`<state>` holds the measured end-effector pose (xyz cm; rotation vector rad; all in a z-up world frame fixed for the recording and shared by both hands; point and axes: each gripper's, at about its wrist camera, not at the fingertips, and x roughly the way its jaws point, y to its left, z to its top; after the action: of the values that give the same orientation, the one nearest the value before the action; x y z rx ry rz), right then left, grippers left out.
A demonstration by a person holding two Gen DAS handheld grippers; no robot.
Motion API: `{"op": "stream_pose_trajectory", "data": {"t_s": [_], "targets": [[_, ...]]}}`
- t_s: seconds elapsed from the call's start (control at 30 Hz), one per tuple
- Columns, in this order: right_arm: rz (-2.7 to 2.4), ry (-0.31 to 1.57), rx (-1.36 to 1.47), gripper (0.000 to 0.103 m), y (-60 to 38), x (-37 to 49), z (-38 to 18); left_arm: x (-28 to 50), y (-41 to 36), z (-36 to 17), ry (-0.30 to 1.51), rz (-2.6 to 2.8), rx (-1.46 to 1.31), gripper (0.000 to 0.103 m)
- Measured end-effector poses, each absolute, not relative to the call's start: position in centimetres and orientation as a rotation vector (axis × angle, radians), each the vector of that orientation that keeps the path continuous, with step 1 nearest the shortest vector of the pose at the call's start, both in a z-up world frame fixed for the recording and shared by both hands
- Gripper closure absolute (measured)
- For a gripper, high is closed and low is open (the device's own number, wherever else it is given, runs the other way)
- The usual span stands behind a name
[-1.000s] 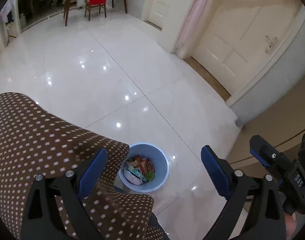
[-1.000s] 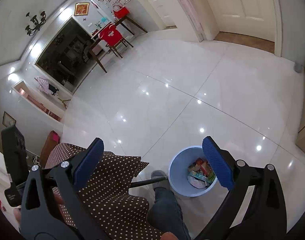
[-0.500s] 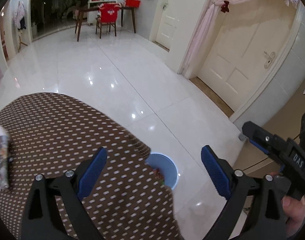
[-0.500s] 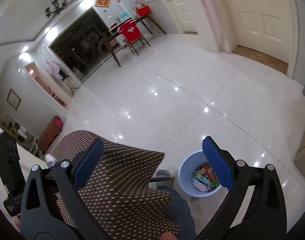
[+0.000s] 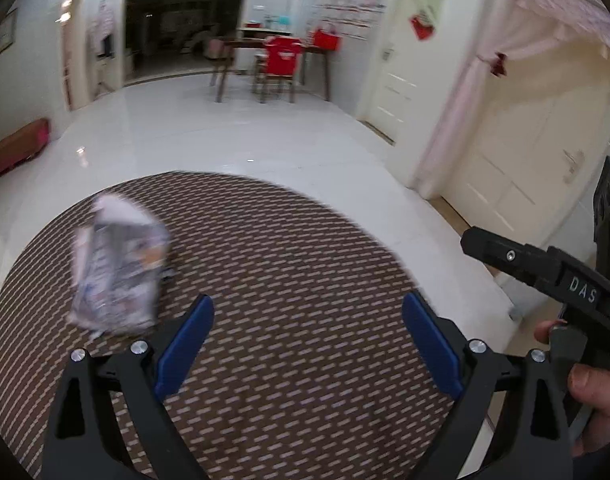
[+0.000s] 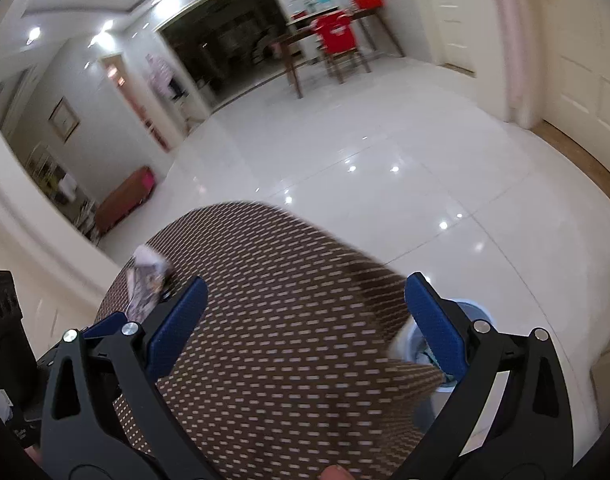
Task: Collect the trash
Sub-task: 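Move both tools back over the newspaper on the table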
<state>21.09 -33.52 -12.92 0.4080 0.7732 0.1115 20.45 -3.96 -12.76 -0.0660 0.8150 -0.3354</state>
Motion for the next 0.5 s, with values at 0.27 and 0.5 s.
{"op": "stream_pose_trajectory", "data": {"t_s": [0.27,0.5], "targets": [[0.262,0.84,0.311,0.006,-23.6,24.3,-13.7,18.8,6.5,-13.9,0.81,-0.163,-0.148,0.01],[0.377,0.931,0.246,0.006,-15.1,27.2,-16.0,17.7,12.8,-15.1,0.819,-0.021,-0.216,0.01]]}}
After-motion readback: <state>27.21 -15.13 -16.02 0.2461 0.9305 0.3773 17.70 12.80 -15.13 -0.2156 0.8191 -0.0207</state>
